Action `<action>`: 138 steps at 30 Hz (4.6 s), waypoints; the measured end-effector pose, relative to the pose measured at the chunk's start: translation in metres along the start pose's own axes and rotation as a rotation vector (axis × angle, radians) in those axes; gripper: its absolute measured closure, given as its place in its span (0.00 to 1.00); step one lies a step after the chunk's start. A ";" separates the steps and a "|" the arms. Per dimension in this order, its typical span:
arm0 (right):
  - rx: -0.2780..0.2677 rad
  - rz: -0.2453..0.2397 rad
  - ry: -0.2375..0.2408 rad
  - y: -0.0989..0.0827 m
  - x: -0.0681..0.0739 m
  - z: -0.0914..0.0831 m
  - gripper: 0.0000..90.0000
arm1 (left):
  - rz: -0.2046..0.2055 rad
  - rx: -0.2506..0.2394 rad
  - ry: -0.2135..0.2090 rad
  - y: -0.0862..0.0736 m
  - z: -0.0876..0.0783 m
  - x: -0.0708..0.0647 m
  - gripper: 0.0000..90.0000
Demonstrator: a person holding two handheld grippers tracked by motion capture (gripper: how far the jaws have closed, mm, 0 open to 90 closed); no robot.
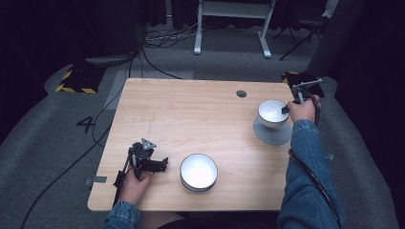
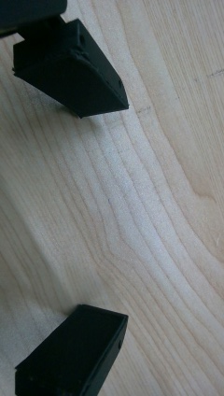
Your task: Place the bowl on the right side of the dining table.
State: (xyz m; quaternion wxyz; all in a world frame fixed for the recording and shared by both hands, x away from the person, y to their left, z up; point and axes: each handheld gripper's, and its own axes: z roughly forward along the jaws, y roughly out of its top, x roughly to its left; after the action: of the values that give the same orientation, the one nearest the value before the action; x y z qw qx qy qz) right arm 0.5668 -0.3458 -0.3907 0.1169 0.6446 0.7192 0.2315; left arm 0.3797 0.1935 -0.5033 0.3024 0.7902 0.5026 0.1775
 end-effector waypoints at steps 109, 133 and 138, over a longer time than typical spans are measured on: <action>-0.198 -0.408 0.169 -0.069 0.052 -0.094 0.44 | 0.001 0.002 -0.002 0.000 0.000 0.000 0.03; -0.163 -0.505 0.147 -0.124 0.055 -0.109 0.37 | 0.001 0.002 -0.002 0.000 0.000 0.000 0.03; -0.152 -0.512 0.157 -0.137 0.057 -0.105 0.36 | 0.001 0.002 -0.002 0.000 0.000 0.000 0.03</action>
State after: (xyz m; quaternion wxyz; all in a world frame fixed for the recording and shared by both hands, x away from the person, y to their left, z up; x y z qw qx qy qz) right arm 0.3898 -0.3176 -0.3583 0.1634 0.4116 0.8460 0.2969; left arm 0.3799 0.1934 -0.5032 0.3021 0.7909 0.5022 0.1761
